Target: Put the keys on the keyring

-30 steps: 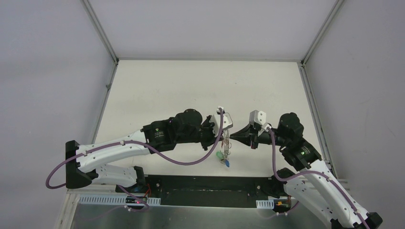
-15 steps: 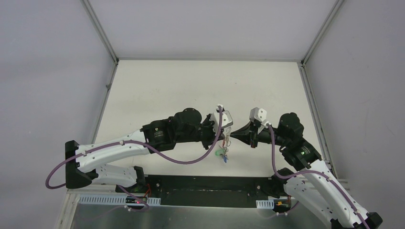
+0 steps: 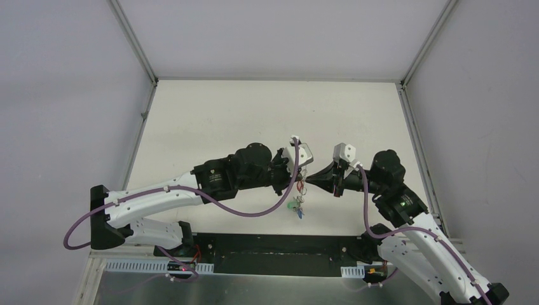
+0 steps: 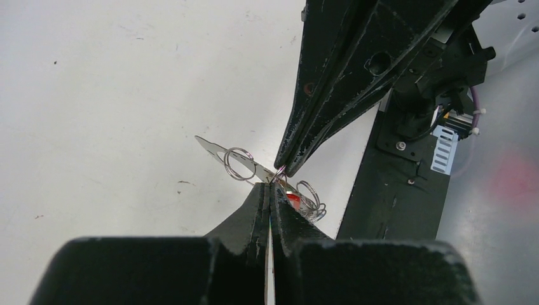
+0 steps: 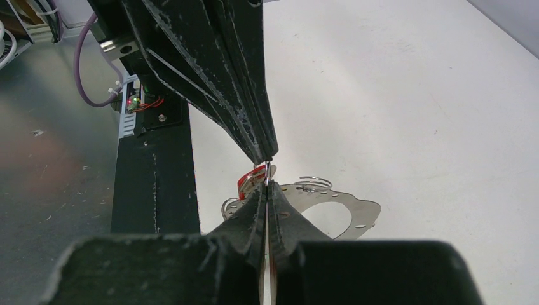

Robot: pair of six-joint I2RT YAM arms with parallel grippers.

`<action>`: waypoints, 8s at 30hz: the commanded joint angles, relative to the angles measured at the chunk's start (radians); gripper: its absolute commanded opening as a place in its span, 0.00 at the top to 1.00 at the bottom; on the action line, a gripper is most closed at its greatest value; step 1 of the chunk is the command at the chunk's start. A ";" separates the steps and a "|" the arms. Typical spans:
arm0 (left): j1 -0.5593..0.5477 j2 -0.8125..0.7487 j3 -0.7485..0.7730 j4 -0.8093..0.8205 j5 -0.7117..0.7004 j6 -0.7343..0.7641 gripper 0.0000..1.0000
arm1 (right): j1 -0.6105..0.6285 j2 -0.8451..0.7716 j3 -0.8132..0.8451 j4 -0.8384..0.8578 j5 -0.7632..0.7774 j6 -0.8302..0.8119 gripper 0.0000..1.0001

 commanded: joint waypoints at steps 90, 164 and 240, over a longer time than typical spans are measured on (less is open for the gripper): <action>-0.013 -0.210 -0.310 0.354 0.307 0.348 0.67 | -0.003 -0.085 -0.051 0.037 -0.101 -0.108 1.00; -0.035 -0.447 -0.623 0.784 0.347 0.594 1.00 | -0.003 -0.153 0.019 -0.013 -0.041 -0.188 0.33; -0.034 -0.307 -0.384 0.366 0.117 0.215 0.66 | 0.077 0.045 -0.047 0.163 -0.182 -0.061 1.00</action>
